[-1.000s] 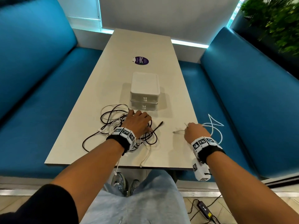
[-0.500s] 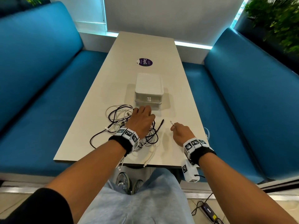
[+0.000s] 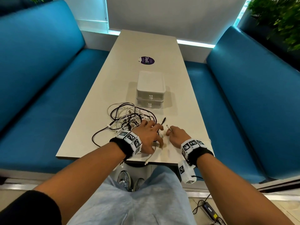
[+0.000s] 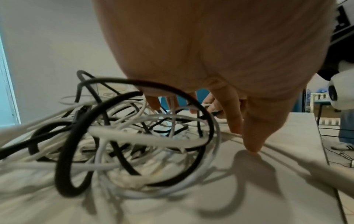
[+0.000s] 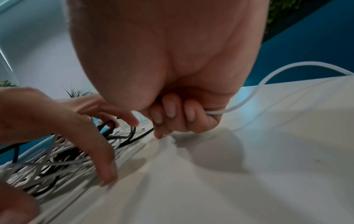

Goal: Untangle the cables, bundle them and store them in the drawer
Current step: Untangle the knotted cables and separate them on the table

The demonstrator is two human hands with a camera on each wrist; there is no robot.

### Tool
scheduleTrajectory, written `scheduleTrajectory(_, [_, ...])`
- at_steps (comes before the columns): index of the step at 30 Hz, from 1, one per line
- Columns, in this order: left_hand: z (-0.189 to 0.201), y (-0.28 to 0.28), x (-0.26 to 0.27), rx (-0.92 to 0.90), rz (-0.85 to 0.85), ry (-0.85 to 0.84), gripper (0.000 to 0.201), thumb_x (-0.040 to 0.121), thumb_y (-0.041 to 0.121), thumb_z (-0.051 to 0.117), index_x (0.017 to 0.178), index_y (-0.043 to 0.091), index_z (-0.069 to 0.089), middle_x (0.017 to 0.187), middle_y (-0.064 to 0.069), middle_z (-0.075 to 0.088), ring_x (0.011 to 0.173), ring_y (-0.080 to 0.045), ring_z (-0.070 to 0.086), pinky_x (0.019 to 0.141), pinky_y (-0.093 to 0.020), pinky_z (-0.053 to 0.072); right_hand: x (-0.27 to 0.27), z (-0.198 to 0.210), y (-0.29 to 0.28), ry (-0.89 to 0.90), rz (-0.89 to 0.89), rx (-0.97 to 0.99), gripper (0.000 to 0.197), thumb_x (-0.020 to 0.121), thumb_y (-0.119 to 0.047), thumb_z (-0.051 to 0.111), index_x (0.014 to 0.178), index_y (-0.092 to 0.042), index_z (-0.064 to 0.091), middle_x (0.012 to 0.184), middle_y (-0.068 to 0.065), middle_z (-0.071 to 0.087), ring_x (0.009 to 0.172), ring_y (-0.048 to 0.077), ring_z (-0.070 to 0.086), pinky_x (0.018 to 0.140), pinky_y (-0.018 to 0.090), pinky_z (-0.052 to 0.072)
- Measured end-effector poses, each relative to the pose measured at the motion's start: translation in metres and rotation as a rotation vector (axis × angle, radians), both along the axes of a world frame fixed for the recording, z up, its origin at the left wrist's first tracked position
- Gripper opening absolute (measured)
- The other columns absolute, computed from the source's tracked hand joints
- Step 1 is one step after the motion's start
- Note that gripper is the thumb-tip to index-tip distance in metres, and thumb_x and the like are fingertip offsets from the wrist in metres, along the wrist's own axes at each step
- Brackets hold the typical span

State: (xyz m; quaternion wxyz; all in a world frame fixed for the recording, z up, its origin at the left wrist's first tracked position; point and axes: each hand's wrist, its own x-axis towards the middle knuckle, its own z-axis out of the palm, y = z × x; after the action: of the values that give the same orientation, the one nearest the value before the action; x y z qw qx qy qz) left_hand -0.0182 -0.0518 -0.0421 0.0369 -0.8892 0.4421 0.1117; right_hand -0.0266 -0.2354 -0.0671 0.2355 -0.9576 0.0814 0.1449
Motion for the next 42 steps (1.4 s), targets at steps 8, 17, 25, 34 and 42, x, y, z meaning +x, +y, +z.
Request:
scheduleTrajectory(8, [-0.016,0.005,0.005,-0.179,0.079,-0.162,0.027,0.095,0.045,0.049,0.106,0.029,0.068,0.128,0.01,0.053,0.127,-0.022,0.037,0.101,-0.044,0.02,-0.002,0.001,-0.004,-0.038,-0.074,-0.006,0.035,0.102,-0.022,0.034,0.111,-0.001,0.06,0.117,0.02,0.063,0.108,0.037,0.058,0.088,0.035,0.046])
scheduleTrajectory(17, [-0.019,-0.013,0.009,-0.166,0.216,-0.152,0.026,0.1,0.026,0.037,0.098,0.017,0.061,0.102,-0.001,0.064,0.11,-0.024,0.046,0.101,-0.049,0.026,-0.003,0.02,0.001,-0.093,-0.103,0.237,0.036,0.102,-0.028,0.037,0.107,-0.013,0.069,0.123,0.01,0.064,0.112,0.03,0.057,0.09,0.032,0.041])
scheduleTrajectory(25, [-0.024,-0.015,0.009,-0.2,0.202,-0.149,0.031,0.102,0.031,0.033,0.129,0.019,0.045,0.101,-0.006,0.063,0.108,-0.027,0.048,0.104,-0.052,0.026,0.005,0.019,0.019,-0.195,0.014,0.088,0.029,0.103,-0.023,0.039,0.101,-0.003,0.06,0.107,0.02,0.065,0.101,0.038,0.059,0.079,0.036,0.042])
scheduleTrajectory(34, [-0.03,-0.004,0.011,-0.074,0.139,-0.244,0.033,0.102,0.042,0.037,0.101,0.022,0.063,0.094,0.002,0.069,0.107,-0.024,0.049,0.099,-0.049,0.026,-0.001,0.015,-0.033,-0.102,-0.198,-0.024,0.027,0.1,-0.011,0.032,0.114,-0.005,0.054,0.107,0.022,0.064,0.097,0.038,0.06,0.07,0.03,0.039])
scheduleTrajectory(42, [-0.032,-0.008,0.011,-0.063,0.133,-0.285,0.024,0.101,0.032,0.039,0.105,0.019,0.058,0.091,0.002,0.07,0.104,-0.025,0.048,0.095,-0.048,0.024,0.003,0.02,0.013,-0.156,0.146,0.125,0.031,0.104,-0.032,0.033,0.1,-0.009,0.054,0.098,0.017,0.063,0.09,0.035,0.06,0.08,0.04,0.048])
